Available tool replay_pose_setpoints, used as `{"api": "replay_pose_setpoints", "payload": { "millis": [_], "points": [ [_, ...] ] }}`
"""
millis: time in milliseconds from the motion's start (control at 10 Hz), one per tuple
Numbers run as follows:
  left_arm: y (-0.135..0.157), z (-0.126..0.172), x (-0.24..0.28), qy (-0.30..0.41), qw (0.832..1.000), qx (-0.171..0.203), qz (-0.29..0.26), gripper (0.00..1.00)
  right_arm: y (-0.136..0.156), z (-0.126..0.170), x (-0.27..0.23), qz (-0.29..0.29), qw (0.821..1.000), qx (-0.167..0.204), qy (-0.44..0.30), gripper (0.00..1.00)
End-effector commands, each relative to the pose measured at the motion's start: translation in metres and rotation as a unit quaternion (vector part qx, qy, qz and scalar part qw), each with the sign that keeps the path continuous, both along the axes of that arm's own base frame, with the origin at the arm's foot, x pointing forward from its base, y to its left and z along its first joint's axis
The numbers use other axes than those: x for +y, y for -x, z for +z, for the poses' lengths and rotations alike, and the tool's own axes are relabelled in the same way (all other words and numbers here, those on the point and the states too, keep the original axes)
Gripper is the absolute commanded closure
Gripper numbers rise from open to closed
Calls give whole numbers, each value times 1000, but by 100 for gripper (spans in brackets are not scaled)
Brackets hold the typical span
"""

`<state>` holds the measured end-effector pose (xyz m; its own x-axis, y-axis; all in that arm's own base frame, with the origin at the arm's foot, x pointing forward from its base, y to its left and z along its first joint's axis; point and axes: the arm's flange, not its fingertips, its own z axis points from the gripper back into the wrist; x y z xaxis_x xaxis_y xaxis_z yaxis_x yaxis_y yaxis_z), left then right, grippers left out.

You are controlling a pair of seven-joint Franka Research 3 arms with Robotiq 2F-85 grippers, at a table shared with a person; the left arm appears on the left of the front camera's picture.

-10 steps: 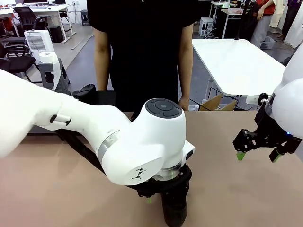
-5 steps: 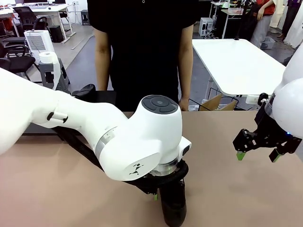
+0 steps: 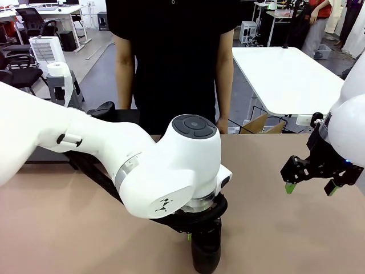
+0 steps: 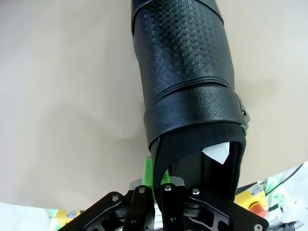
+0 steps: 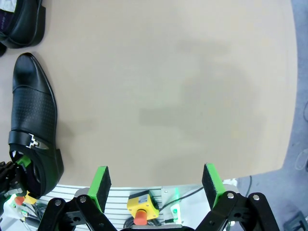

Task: Organize the shoes by placing them on the stand.
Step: Place the Shoe from the middle of the table onto the Shoes Stand.

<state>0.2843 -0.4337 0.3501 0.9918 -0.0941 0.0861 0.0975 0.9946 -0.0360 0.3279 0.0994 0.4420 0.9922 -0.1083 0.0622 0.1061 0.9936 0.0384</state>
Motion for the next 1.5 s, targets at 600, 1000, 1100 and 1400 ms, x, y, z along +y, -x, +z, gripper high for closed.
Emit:
{"api": "replay_pose_setpoints", "payload": {
  "millis": [600, 1000, 1100, 1400],
  "points": [
    [-20, 120, 149, 3, 985, -161, 70, 100, 1, 1, 1, -6, 1000, 0, -5, 0],
    [-42, 121, 183, -9, 981, -168, 94, 100, 1, 1, 1, -6, 1000, 0, -5, 0],
    [-42, 121, 183, -9, 981, -168, 94, 100, 1, 1, 1, -6, 1000, 0, -5, 0],
    [-71, 116, 194, -27, 973, -220, 66, 100, 1, 1, 1, -6, 1000, 0, -5, 0]
  ]
}}
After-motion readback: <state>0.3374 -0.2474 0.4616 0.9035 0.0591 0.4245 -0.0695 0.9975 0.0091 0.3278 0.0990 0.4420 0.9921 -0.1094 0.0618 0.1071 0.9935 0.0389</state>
